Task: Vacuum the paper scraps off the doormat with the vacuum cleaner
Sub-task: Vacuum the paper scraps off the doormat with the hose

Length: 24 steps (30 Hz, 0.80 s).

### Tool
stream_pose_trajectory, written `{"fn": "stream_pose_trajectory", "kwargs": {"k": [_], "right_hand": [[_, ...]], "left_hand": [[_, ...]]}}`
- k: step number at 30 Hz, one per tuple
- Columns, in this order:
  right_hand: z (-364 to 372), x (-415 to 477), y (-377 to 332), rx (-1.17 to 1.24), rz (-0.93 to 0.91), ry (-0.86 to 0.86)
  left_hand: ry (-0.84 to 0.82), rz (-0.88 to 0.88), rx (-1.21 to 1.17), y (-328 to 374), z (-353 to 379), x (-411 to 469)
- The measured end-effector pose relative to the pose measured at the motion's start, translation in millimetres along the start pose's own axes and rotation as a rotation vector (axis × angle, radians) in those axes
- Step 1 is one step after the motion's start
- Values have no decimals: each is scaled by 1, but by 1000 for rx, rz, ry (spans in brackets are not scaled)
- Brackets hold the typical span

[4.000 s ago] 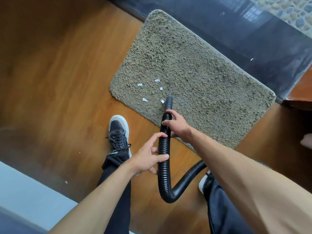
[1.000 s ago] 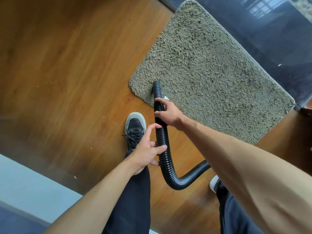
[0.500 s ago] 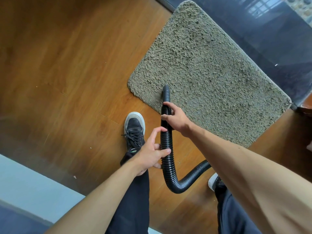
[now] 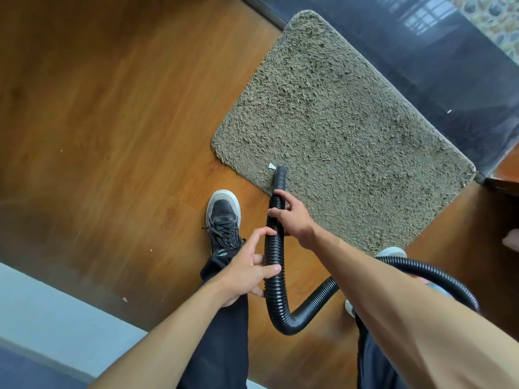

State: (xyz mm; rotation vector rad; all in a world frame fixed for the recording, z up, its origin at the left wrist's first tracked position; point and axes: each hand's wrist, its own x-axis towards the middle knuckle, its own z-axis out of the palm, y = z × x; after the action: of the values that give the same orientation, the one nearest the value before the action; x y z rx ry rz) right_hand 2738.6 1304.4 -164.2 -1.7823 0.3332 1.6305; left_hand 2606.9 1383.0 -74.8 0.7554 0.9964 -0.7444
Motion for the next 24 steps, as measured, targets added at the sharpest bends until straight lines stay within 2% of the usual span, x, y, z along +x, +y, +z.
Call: {"fn": "stream_pose_trajectory", "kwargs": {"k": [15, 24], "right_hand": [[18, 5, -6, -48, -23, -31], [-6, 3, -12, 44, -51, -1]], "left_hand": [[21, 13, -42, -5, -13, -6], [30, 52, 73, 7, 1, 5]]}}
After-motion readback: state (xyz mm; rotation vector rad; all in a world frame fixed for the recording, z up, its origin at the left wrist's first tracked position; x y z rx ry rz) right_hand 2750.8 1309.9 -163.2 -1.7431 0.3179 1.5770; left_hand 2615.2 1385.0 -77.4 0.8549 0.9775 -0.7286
